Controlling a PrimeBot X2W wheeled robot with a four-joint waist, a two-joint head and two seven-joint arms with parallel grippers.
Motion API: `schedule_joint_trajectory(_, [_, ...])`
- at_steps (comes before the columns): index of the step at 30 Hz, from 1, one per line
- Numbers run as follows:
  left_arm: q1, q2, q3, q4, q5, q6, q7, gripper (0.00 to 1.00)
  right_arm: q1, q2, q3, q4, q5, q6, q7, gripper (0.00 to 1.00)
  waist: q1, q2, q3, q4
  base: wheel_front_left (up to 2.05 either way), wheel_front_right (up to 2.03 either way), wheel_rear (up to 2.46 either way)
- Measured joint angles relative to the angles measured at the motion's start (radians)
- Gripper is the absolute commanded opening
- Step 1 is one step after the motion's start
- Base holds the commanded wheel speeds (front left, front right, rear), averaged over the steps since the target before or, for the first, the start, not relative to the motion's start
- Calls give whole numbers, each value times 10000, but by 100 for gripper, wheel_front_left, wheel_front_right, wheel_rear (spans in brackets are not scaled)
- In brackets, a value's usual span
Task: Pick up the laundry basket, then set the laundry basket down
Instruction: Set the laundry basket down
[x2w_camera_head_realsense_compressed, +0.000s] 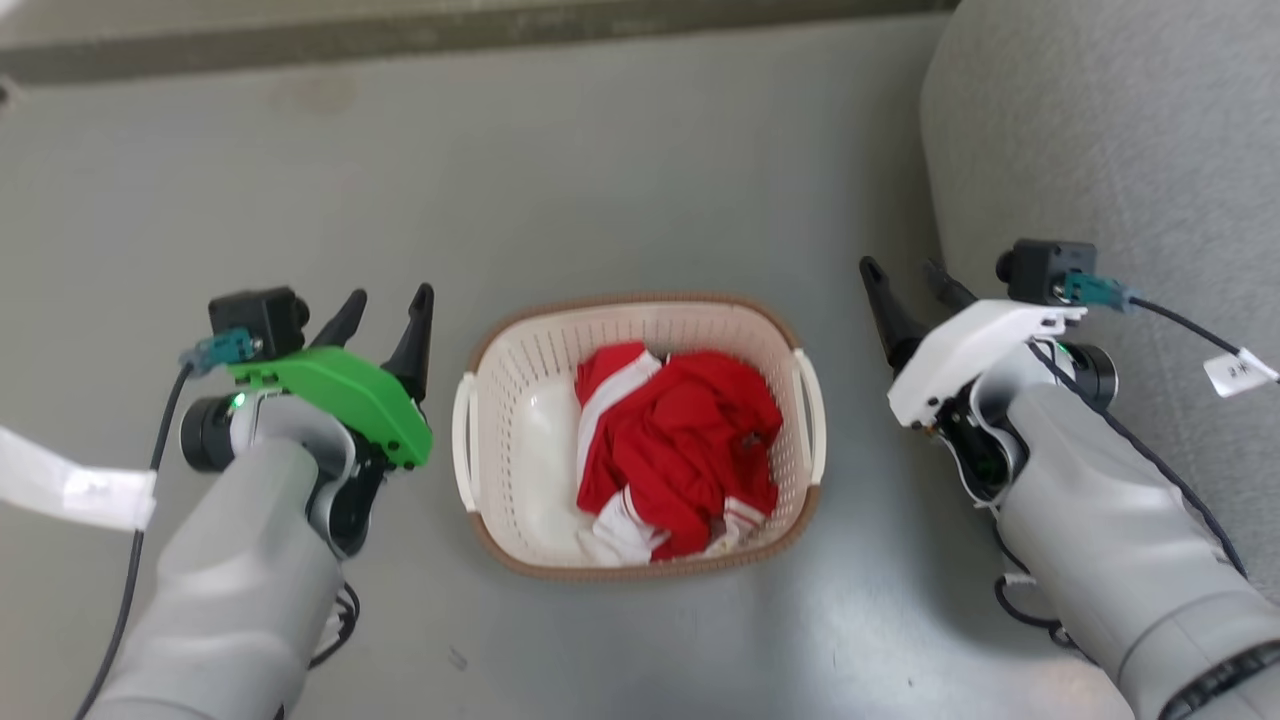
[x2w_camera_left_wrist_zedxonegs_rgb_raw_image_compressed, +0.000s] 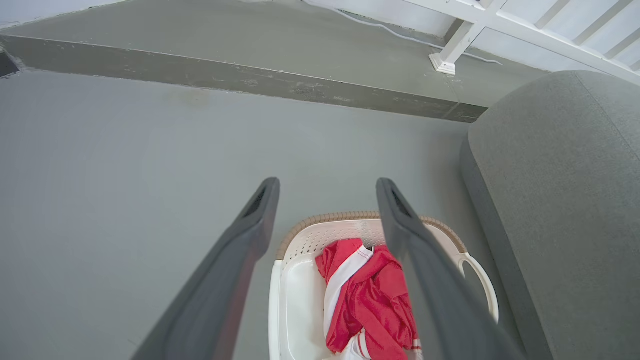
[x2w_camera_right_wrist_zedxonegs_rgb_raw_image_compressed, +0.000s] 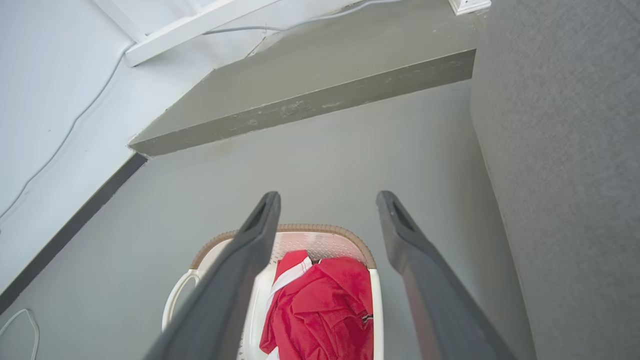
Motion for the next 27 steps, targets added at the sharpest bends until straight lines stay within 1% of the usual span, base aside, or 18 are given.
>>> schedule_joint_trajectory(6, [816, 35, 619, -727, 416, 174, 0, 100, 824, -119, -520, -669, -150, -4, 0, 100, 0, 0, -863, 5, 0, 0, 0])
schedule_joint_trajectory(8, [1079, 54, 832, -1034, 639, 186, 0, 100, 1118, -128, -640, -968, -355, -23, 0, 100, 0, 0, -1152, 15, 0, 0, 0])
schedule_joint_trajectory(9, [1197, 59, 922, -1168, 719, 194, 0, 100, 1239, -146, -717, -1131, -435, -100, 0, 100, 0, 0, -1295, 20, 0, 0, 0])
schedule_joint_trajectory(15, [2221, 105, 1461, -1910, 1260, 487, 0, 100, 2111, -251, -930, -1948, -1032, -109, 0, 100, -1, 0, -2163, 66, 0, 0, 0])
schedule_joint_trajectory(19, [2905, 173, 1939, -2564, 1494, 715, 2, 100, 2608, -290, -1135, -2673, -1407, -368, 0, 100, -1, 0, -2708, 83, 0, 0, 0])
schedule_joint_trajectory(21, [3145, 165, 2105, -2851, 1689, 790, -2, 100, 2730, -370, -1394, -3149, -1626, -479, 0, 100, 0, 0, -2952, 87, 0, 0, 0])
schedule_joint_trajectory(22, [3426, 127, 2230, -3078, 1766, 836, 0, 100, 2863, -443, -1732, -3624, -1716, -639, -2, 100, 0, 0, -3164, 92, 0, 0, 0])
schedule_joint_trajectory(23, [3568, 125, 2286, -3210, 1881, 886, 0, 100, 2932, -468, -1856, -3808, -1785, -727, -2, 100, 0, 0, -3255, 96, 0, 0, 0])
schedule_joint_trajectory(24, [3696, 117, 2376, -3358, 1935, 924, -2, 100, 3035, -479, -1973, -3986, -1848, -731, -4, 100, -1, 0, -3335, 97, 0, 0, 0])
schedule_joint_trajectory(27, [3943, 107, 2692, -3898, 2136, 968, 0, 100, 3426, -481, -2257, -4464, -2023, -959, -4, 100, -1, 0, -3508, 103, 0, 0, 0])
